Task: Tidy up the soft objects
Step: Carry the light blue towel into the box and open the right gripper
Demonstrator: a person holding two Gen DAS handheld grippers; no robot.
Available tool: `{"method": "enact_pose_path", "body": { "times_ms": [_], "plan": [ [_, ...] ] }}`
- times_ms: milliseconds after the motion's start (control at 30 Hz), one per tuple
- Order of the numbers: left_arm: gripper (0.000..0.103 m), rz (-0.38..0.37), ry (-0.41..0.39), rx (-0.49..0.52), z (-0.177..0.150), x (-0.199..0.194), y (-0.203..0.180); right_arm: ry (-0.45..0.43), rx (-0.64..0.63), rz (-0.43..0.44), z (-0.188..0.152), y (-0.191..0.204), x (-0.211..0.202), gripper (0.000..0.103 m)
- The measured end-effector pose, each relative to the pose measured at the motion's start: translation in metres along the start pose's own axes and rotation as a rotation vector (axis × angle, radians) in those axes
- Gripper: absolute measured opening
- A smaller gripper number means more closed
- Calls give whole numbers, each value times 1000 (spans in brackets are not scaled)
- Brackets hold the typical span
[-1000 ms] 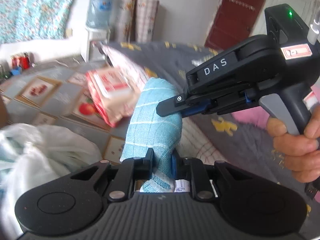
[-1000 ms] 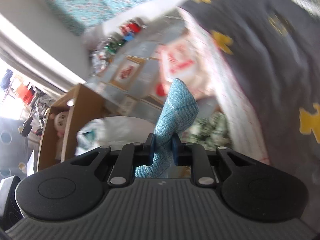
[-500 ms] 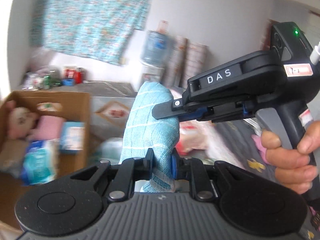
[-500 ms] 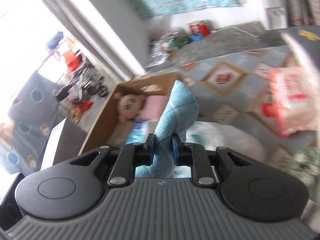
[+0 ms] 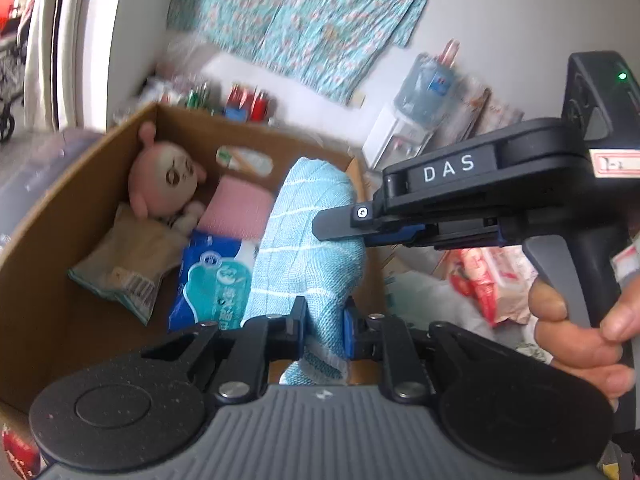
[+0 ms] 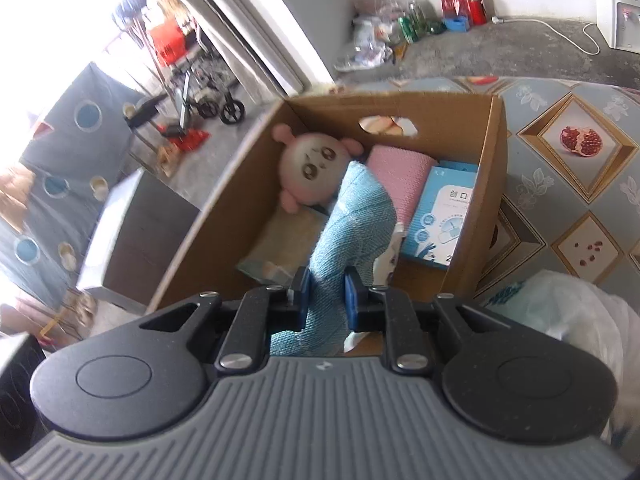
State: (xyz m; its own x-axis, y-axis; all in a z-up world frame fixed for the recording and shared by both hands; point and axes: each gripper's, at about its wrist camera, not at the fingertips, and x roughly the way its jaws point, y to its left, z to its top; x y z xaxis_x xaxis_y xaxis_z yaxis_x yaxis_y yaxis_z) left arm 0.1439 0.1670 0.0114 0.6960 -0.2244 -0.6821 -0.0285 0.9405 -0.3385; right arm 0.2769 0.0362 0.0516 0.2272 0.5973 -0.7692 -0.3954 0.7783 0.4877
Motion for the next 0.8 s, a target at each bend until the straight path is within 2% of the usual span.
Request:
{"method": "enact_pose_path", "body": {
  "times_ms": [67, 200, 500, 600, 667, 800],
  "plan": [
    [18, 12, 52, -4, 3, 18, 6, 4, 4, -11, -1, -9, 4, 21],
    [18, -6, 184, -49, 8, 51, 18, -32, 16, 36, -4, -31, -7, 25],
    [18, -78, 367, -142, 2, 98, 27, -74, 61, 80, -16, -67, -39, 28],
    [22, -82, 394, -186, 2, 103, 33, -84, 75, 70, -22, -75, -47, 29],
    [30, -70, 400, -204, 1, 102, 35, -91, 90, 65, -26, -81, -53, 32],
    [41, -66, 368, -235, 4, 90, 36, -113, 119, 65, -36, -90, -70, 36]
  ]
}}
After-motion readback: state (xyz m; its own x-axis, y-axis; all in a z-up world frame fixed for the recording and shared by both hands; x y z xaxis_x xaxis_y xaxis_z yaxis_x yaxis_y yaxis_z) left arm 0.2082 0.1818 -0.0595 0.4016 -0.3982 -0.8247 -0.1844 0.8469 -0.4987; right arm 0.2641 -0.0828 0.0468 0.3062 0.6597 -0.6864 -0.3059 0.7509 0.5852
